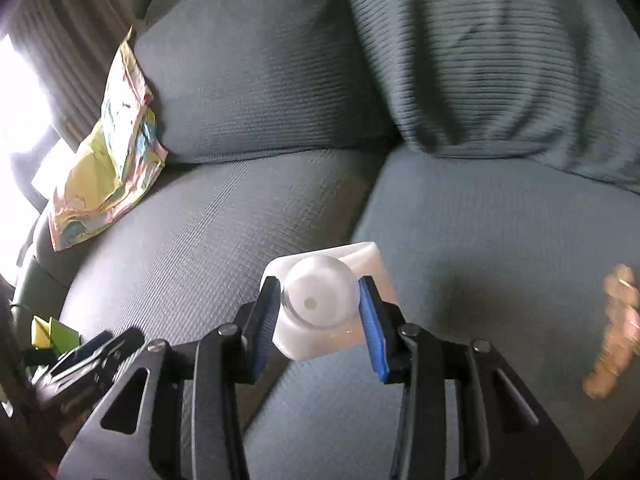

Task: Organize rigid objects
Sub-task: 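Lift the white plastic piece with the right gripper toward the green box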

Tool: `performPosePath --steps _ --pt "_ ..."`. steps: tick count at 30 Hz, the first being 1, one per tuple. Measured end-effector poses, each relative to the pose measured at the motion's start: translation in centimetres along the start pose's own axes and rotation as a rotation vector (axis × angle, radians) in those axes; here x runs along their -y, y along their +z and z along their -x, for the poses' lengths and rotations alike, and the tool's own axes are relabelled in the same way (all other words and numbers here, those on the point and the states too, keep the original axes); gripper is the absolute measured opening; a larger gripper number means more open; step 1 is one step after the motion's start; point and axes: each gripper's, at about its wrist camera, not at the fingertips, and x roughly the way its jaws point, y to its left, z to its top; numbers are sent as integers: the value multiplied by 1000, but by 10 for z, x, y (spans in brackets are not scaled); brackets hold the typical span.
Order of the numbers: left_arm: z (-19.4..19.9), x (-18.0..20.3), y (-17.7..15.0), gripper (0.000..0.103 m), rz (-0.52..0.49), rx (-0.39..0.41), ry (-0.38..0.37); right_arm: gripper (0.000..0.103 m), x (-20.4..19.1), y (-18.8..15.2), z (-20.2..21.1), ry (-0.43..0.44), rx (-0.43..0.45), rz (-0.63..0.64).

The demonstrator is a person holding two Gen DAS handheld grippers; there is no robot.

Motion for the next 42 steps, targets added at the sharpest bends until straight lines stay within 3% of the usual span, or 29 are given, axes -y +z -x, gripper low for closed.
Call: performPosePath --steps 6,12,18,25,30,31,33,35,38,42 --pt "22 38 -15 71 -79 30 -74 39 42 -23 79 -129 59 -24" --pt "36 98 -36 72 -212 19 -195 39 100 -55 146 -230 103 -78" --pt "43 161 -65 72 -345 -8 -282 39 147 -81 180 -323 118 -151" --pt "49 220 -98 72 -448 -49 -359 39 185 -99 181 -384 68 -191" --pt "47 248 -119 72 -498 -92 -386 40 192 -101 178 -300 54 -193" --pt "47 251 -121 72 -499 -99 -396 43 192 -103 178 -294 50 -199" --pt "45 254 -121 72 -487 -118 -414 63 194 -105 180 -289 48 -229" --pt "43 255 -122 72 -472 -135 -440 69 199 -108 191 -274 82 -265" --pt "39 257 -125 72 -459 -175 -476 74 213 -110 202 -236 126 -332" --pt "38 264 -134 72 -455 -237 -546 74 230 -112 196 -164 85 -407"
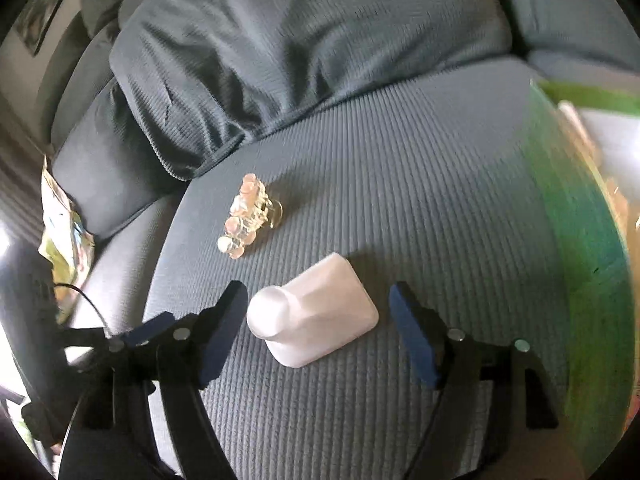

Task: Organize rigid objects
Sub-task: 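Lift the white plastic piece with the right gripper toward the green box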

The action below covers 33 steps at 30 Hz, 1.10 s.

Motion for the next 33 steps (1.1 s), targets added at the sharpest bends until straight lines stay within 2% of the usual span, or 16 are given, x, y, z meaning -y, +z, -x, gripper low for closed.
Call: performPosePath --steps 5,7,12,16,20,22,23,24,26,33 --pt "-10 15 -2 72 -24 -50 -85 74 3 -3 -17 65 -76 -49" --pt "-13 21 -2 76 -29 -62 -99 74 3 -5 -23 73 -104 -58" --pt "-29 30 -4 78 -49 -91 -62 73 3 -7 -34 59 -143 -59" --pt "-42 32 -6 78 -46 -114 -49 74 4 -7 -38 72 -142 -52" --pt "-46 44 -9 78 -87 -74 -42 73 0 -8 -42 58 -140 -22" --pt "-48 50 -10 70 -97 -58 -38 72 -7 -9 -44 31 -142 27" --pt "-48 53 -11 60 -114 -52 -41 66 -10 -11 -44 10 -135 50" --pt "-48 58 -12 55 -124 -46 -53 63 -11 -11 -45 0 -131 58" --pt "-47 62 -13 54 -132 -33 -32 62 -9 -11 -46 10 -123 45" --pt "-39 65 -11 54 -152 -13 -29 62 -7 -8 -39 30 -102 37"
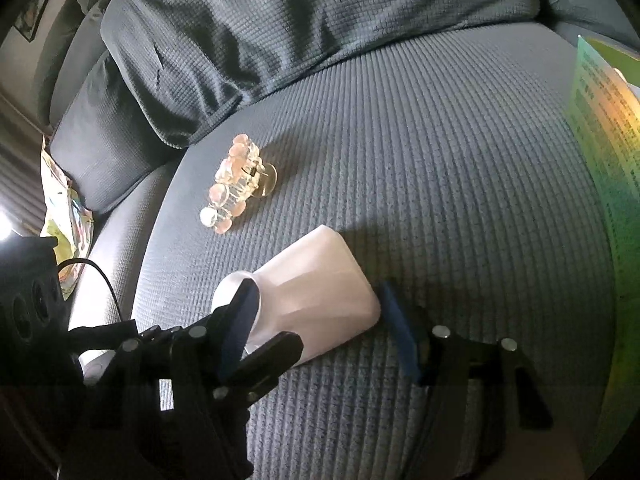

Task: Organize rigid objects
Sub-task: 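Lift the white plastic piece with the right gripper toward the green box, then lower the white piece into the green box and open the right gripper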

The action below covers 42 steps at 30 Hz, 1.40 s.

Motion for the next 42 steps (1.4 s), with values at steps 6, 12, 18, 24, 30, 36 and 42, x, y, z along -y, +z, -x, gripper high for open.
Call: performPosePath --steps 6,12,18,24,30,36,42 --pt "19 17 6 54 -43 71 -30 62 -4 1 30 -18 86 1" --pt "47 49 10 54 -91 188 -40 62 -7 -4 76 -40 228 11" --pt "63 79 14 54 -155 255 -75 63 1 -10 118 -66 347 -13" --pt "60 121 16 54 -247 281 -152 63 22 -24 158 -121 460 -84" --pt "45 160 15 54 -295 256 -217 63 52 -35 182 -197 505 -143" --pt "26 193 14 54 -316 210 -277 63 85 -45 199 -269 508 -210" --pt "4 216 8 54 -300 151 -330 63 113 -49 204 -341 485 -285"
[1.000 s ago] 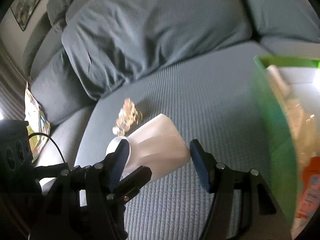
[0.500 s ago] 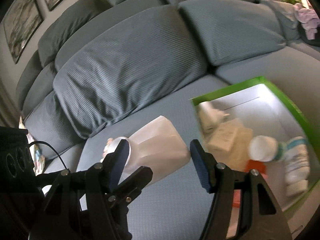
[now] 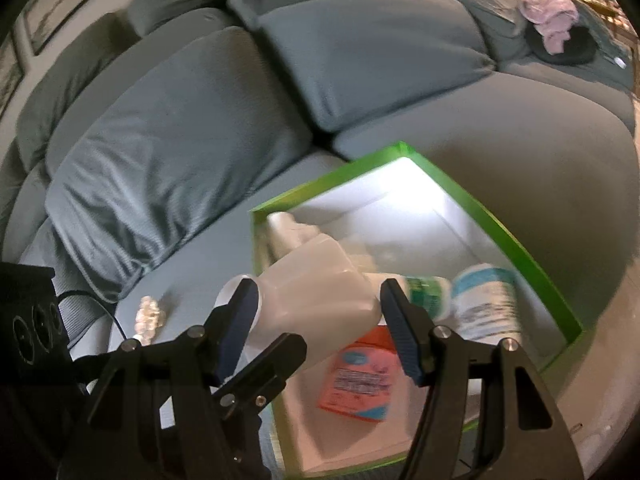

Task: Organize rigid objects
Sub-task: 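Lower the white piece into the green box and open the right gripper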

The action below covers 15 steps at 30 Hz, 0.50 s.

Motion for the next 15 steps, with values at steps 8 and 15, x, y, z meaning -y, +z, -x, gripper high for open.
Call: performPosePath --steps 8,15 --pt "-13 6 -4 54 22 -37 -34 63 17 -3 -3 -62 -27 -25" --pt "-12 7 -6 54 44 -36 -33 65 20 -4 -2 -67 -28 -39"
